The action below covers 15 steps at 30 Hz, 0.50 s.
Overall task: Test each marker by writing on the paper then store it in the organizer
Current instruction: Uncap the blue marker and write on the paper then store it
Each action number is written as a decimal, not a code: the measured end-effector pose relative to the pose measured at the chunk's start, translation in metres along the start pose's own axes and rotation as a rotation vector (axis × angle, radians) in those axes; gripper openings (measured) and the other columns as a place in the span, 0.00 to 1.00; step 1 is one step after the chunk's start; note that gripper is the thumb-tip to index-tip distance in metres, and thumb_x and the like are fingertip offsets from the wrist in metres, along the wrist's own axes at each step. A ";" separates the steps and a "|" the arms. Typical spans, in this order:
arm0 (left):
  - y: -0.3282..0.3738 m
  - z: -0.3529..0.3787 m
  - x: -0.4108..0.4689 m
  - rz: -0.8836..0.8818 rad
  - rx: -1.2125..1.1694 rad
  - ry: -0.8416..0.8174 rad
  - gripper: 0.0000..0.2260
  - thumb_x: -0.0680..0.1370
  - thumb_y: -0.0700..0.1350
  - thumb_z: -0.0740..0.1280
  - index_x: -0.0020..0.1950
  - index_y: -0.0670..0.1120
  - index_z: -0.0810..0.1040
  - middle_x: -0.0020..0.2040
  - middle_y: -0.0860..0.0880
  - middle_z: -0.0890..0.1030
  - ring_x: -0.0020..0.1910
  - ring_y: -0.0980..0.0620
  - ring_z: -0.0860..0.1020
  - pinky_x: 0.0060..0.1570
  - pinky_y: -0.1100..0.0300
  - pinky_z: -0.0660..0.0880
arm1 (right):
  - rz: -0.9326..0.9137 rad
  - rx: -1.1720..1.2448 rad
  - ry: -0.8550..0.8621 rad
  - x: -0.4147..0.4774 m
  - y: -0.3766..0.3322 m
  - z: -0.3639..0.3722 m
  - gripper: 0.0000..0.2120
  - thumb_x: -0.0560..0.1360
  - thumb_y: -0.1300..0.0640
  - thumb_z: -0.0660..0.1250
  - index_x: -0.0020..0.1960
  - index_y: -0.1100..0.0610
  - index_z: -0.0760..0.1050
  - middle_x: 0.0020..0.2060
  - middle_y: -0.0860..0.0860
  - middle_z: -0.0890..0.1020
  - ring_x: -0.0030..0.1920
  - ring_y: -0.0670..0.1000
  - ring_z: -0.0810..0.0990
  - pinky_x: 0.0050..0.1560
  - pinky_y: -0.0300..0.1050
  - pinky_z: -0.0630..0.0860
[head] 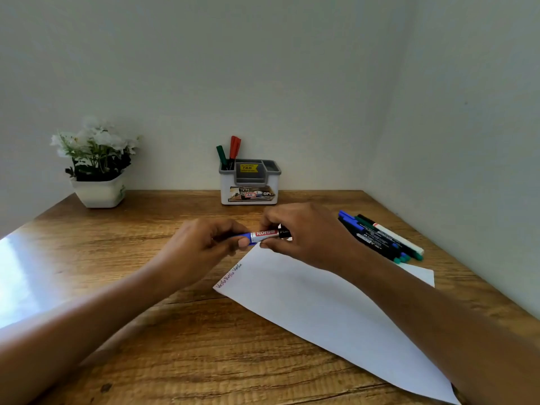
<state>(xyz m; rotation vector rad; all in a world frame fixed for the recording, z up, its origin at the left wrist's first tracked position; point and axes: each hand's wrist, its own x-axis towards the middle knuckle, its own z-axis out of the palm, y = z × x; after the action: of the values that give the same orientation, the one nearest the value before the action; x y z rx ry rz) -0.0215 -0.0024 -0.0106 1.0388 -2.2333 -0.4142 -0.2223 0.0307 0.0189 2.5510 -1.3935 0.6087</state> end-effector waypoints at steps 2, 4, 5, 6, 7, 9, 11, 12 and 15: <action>-0.001 -0.009 0.002 0.059 0.081 0.023 0.06 0.75 0.53 0.67 0.51 0.59 0.79 0.35 0.57 0.81 0.33 0.56 0.77 0.32 0.67 0.69 | -0.006 0.010 0.036 0.000 0.000 -0.002 0.07 0.74 0.50 0.67 0.49 0.52 0.76 0.41 0.48 0.81 0.38 0.47 0.76 0.37 0.45 0.74; -0.003 -0.016 0.006 0.254 0.282 0.107 0.09 0.76 0.54 0.65 0.53 0.53 0.81 0.36 0.56 0.82 0.30 0.55 0.77 0.30 0.62 0.72 | -0.001 0.024 0.073 0.002 -0.001 -0.004 0.08 0.74 0.50 0.68 0.49 0.53 0.77 0.41 0.48 0.82 0.38 0.48 0.76 0.37 0.46 0.74; -0.005 -0.018 0.008 0.357 0.383 0.138 0.13 0.77 0.56 0.64 0.54 0.50 0.81 0.36 0.54 0.82 0.30 0.54 0.78 0.28 0.60 0.73 | 0.002 0.025 0.079 0.004 -0.003 -0.005 0.08 0.74 0.50 0.68 0.50 0.52 0.77 0.41 0.48 0.82 0.38 0.48 0.77 0.38 0.45 0.74; -0.008 -0.019 0.009 0.431 0.462 0.151 0.15 0.78 0.56 0.61 0.53 0.48 0.81 0.35 0.53 0.82 0.28 0.54 0.77 0.25 0.59 0.73 | 0.007 0.019 0.072 0.004 -0.003 -0.005 0.08 0.74 0.50 0.67 0.50 0.52 0.77 0.42 0.48 0.82 0.39 0.48 0.77 0.38 0.44 0.73; -0.014 -0.020 0.009 0.470 0.521 0.160 0.16 0.78 0.55 0.60 0.52 0.46 0.81 0.35 0.52 0.81 0.27 0.54 0.77 0.22 0.59 0.73 | 0.018 0.007 0.064 0.004 -0.002 -0.006 0.08 0.74 0.49 0.67 0.50 0.52 0.77 0.42 0.49 0.83 0.39 0.49 0.78 0.38 0.43 0.73; -0.032 -0.034 0.008 0.424 0.599 0.214 0.14 0.78 0.52 0.64 0.49 0.42 0.81 0.34 0.48 0.82 0.25 0.52 0.77 0.20 0.59 0.74 | 0.096 0.022 0.085 0.000 0.011 -0.012 0.07 0.74 0.48 0.68 0.48 0.51 0.78 0.40 0.49 0.83 0.38 0.49 0.78 0.38 0.44 0.73; -0.053 -0.060 0.005 0.326 0.607 0.351 0.10 0.75 0.46 0.70 0.49 0.40 0.81 0.35 0.44 0.83 0.24 0.49 0.78 0.23 0.59 0.74 | 0.219 0.155 0.157 -0.006 0.029 -0.023 0.07 0.72 0.48 0.70 0.45 0.50 0.78 0.35 0.46 0.82 0.36 0.50 0.79 0.38 0.48 0.76; -0.058 -0.070 0.003 0.302 0.580 0.407 0.10 0.75 0.46 0.70 0.50 0.40 0.81 0.36 0.44 0.84 0.25 0.49 0.78 0.25 0.59 0.75 | 0.258 0.198 0.171 -0.008 0.036 -0.027 0.06 0.72 0.48 0.70 0.44 0.50 0.78 0.34 0.45 0.81 0.35 0.49 0.78 0.39 0.49 0.75; -0.053 -0.070 0.004 0.439 0.462 0.353 0.18 0.79 0.56 0.61 0.54 0.43 0.80 0.40 0.50 0.83 0.28 0.56 0.78 0.28 0.59 0.78 | 0.281 0.313 0.082 -0.007 0.035 -0.021 0.04 0.73 0.52 0.70 0.46 0.49 0.75 0.34 0.43 0.79 0.34 0.45 0.77 0.35 0.42 0.75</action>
<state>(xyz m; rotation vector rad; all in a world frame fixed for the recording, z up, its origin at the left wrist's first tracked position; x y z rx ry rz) 0.0528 -0.0403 0.0158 0.7258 -2.1847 0.4606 -0.2599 0.0239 0.0337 2.5338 -1.7654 1.0410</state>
